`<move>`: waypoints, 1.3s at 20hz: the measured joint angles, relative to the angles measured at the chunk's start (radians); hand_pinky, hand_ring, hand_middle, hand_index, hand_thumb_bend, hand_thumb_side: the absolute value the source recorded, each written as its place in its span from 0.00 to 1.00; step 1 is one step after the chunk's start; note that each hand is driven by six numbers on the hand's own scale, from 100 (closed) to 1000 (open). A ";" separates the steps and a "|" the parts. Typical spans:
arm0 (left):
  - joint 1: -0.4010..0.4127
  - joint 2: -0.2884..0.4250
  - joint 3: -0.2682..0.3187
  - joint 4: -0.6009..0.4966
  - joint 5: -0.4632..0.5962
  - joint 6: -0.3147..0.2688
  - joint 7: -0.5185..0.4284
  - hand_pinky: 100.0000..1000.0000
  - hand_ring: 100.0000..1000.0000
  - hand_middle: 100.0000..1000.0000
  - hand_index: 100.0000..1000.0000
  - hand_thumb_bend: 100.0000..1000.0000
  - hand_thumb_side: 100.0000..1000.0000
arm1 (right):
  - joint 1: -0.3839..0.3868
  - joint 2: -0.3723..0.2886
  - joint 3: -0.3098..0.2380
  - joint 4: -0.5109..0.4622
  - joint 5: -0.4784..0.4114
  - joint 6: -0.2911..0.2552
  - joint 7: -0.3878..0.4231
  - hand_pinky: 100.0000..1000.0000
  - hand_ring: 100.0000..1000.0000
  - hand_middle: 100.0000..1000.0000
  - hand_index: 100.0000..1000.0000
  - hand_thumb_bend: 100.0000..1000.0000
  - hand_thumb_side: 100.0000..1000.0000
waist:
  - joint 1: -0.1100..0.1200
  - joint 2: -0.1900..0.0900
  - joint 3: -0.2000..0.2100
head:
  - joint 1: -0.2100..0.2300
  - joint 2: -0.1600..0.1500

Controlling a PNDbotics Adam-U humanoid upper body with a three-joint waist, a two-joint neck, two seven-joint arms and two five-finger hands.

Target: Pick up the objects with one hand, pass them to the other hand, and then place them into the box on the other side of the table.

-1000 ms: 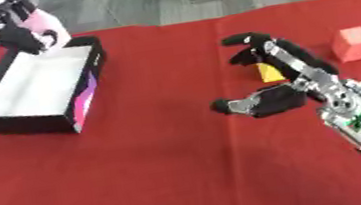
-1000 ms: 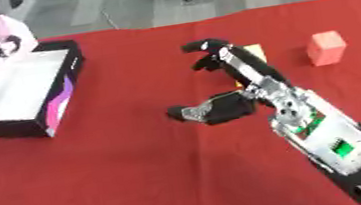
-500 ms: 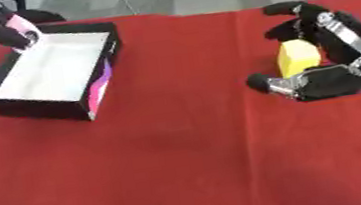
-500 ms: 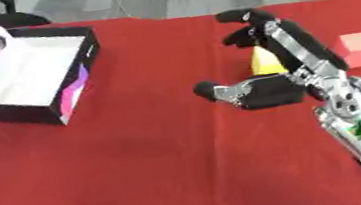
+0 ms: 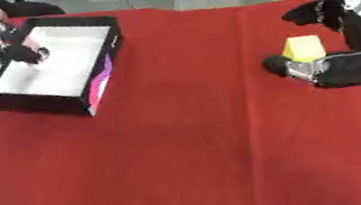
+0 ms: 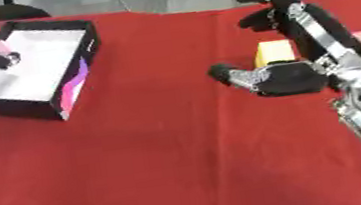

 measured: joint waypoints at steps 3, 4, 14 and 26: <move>-0.002 -0.009 0.000 0.039 0.001 -0.014 0.017 0.78 0.71 0.70 0.77 0.36 0.30 | 0.000 0.000 0.000 0.000 0.000 0.002 -0.001 0.81 0.75 0.87 0.85 0.57 0.22 | 0.000 0.002 -0.001 | -0.002 0.000; -0.003 -0.011 0.000 0.050 -0.007 -0.014 0.022 0.82 0.78 0.79 0.85 0.49 0.40 | 0.000 0.000 0.000 0.000 0.000 0.003 -0.001 0.81 0.75 0.87 0.85 0.57 0.22 | 0.000 0.003 -0.001 | -0.004 0.000; -0.015 -0.008 0.000 0.035 -0.192 0.015 0.005 0.87 0.84 0.83 0.89 0.87 0.49 | 0.001 0.000 0.000 0.000 0.000 0.014 0.001 0.81 0.75 0.87 0.85 0.57 0.22 | 0.000 0.003 0.004 | -0.026 0.000; 0.012 0.035 0.050 -0.260 -0.113 0.096 0.075 0.77 0.70 0.73 0.78 0.40 0.51 | 0.010 -0.019 -0.001 0.000 0.008 0.024 0.001 0.82 0.75 0.87 0.85 0.57 0.22 | 0.000 0.003 0.012 | -0.112 0.000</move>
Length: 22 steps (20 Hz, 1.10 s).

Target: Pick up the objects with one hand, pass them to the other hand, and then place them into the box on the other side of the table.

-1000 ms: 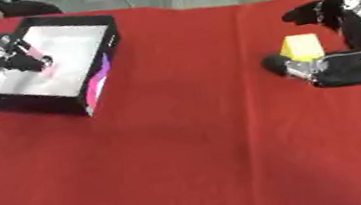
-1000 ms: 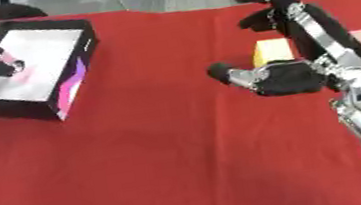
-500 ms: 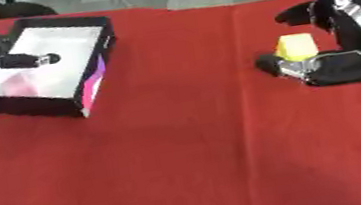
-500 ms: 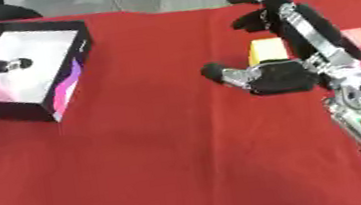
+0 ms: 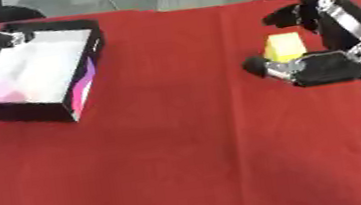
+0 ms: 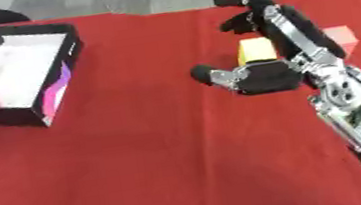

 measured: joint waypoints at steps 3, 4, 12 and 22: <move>0.058 0.000 0.014 -0.147 0.108 0.008 0.077 0.76 0.70 0.74 0.77 0.37 0.53 | -0.002 -0.024 -0.010 0.000 0.009 0.010 0.017 0.83 0.75 0.87 0.85 0.58 0.22 | 0.000 0.000 0.003 | -0.029 0.000; 0.081 0.000 0.019 -0.198 0.148 0.007 0.104 0.74 0.70 0.75 0.78 0.37 0.55 | -0.005 -0.036 -0.014 0.000 0.012 0.016 0.033 0.83 0.76 0.87 0.85 0.59 0.22 | 0.000 0.000 0.005 | -0.037 0.000; 0.229 -0.051 0.046 -0.502 0.436 -0.052 0.339 0.71 0.68 0.76 0.78 0.34 0.56 | -0.162 -0.163 -0.069 0.110 0.015 0.010 0.384 0.87 0.82 0.90 0.89 0.57 0.21 | 0.000 0.000 0.043 | -0.096 0.000; 0.304 -0.154 0.051 -0.606 0.585 -0.114 0.495 0.71 0.67 0.74 0.76 0.35 0.58 | -0.329 -0.197 -0.079 0.434 0.181 -0.171 0.772 0.91 0.86 0.90 0.89 0.60 0.14 | 0.000 0.022 0.082 | -0.149 0.000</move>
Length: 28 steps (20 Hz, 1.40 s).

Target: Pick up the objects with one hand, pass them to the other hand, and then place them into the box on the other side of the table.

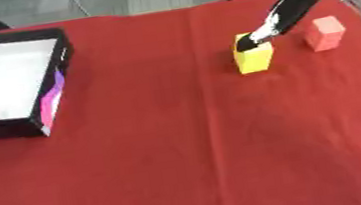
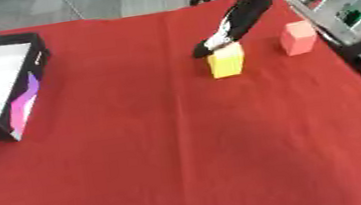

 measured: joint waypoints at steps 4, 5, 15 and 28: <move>0.003 -0.007 0.001 -0.009 0.020 0.000 0.006 0.71 0.67 0.74 0.76 0.34 0.59 | -0.030 -0.005 -0.008 0.083 0.081 -0.049 0.064 0.91 0.87 0.90 0.89 0.60 0.13 | 0.000 0.011 0.016 | -0.017 0.000; 0.003 -0.008 0.001 -0.009 0.021 0.001 0.007 0.71 0.67 0.73 0.76 0.34 0.59 | -0.035 -0.005 -0.009 0.100 0.101 -0.060 0.074 0.92 0.87 0.90 0.89 0.61 0.13 | 0.000 0.015 0.021 | -0.022 0.000; 0.011 -0.017 0.001 -0.009 0.024 0.014 0.015 0.71 0.66 0.73 0.76 0.33 0.60 | -0.048 -0.003 -0.025 0.196 0.246 -0.121 0.112 0.92 0.87 0.90 0.89 0.62 0.12 | 0.000 0.021 0.029 | -0.039 0.000; 0.012 -0.033 0.001 -0.017 0.026 0.017 0.023 0.71 0.66 0.72 0.75 0.33 0.60 | -0.041 0.033 -0.028 0.298 0.401 -0.165 0.066 0.92 0.87 0.89 0.89 0.62 0.14 | 0.000 0.037 0.044 | -0.053 0.000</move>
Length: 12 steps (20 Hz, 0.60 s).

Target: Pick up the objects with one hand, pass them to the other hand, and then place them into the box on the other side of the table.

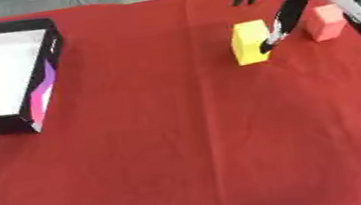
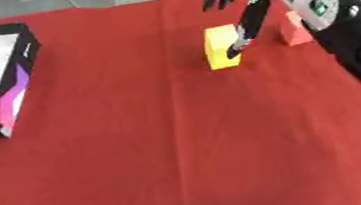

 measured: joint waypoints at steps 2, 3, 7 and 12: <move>0.000 0.000 0.000 -0.002 0.000 0.000 0.000 0.71 0.66 0.72 0.75 0.33 0.60 | 0.001 0.008 0.000 0.013 0.009 -0.005 -0.004 0.92 0.87 0.88 0.89 0.62 0.15 | 0.000 0.003 0.003 | -0.003 0.000; 0.000 0.000 0.000 -0.004 0.000 0.000 0.000 0.71 0.66 0.72 0.75 0.32 0.60 | 0.004 0.011 0.001 0.019 0.013 -0.007 -0.005 0.92 0.87 0.88 0.89 0.62 0.15 | 0.000 0.004 0.004 | -0.003 0.000; 0.000 -0.004 0.002 -0.005 0.000 0.001 0.003 0.70 0.66 0.72 0.75 0.32 0.60 | 0.009 0.018 0.001 0.040 0.037 -0.014 -0.015 0.92 0.87 0.87 0.88 0.61 0.15 | 0.000 0.008 0.009 | -0.008 0.000; 0.000 -0.010 0.002 -0.005 -0.001 0.002 0.005 0.71 0.66 0.72 0.75 0.32 0.61 | 0.014 0.021 -0.010 0.077 0.084 -0.013 -0.057 0.92 0.86 0.85 0.88 0.59 0.15 | 0.000 0.015 0.015 | -0.016 0.000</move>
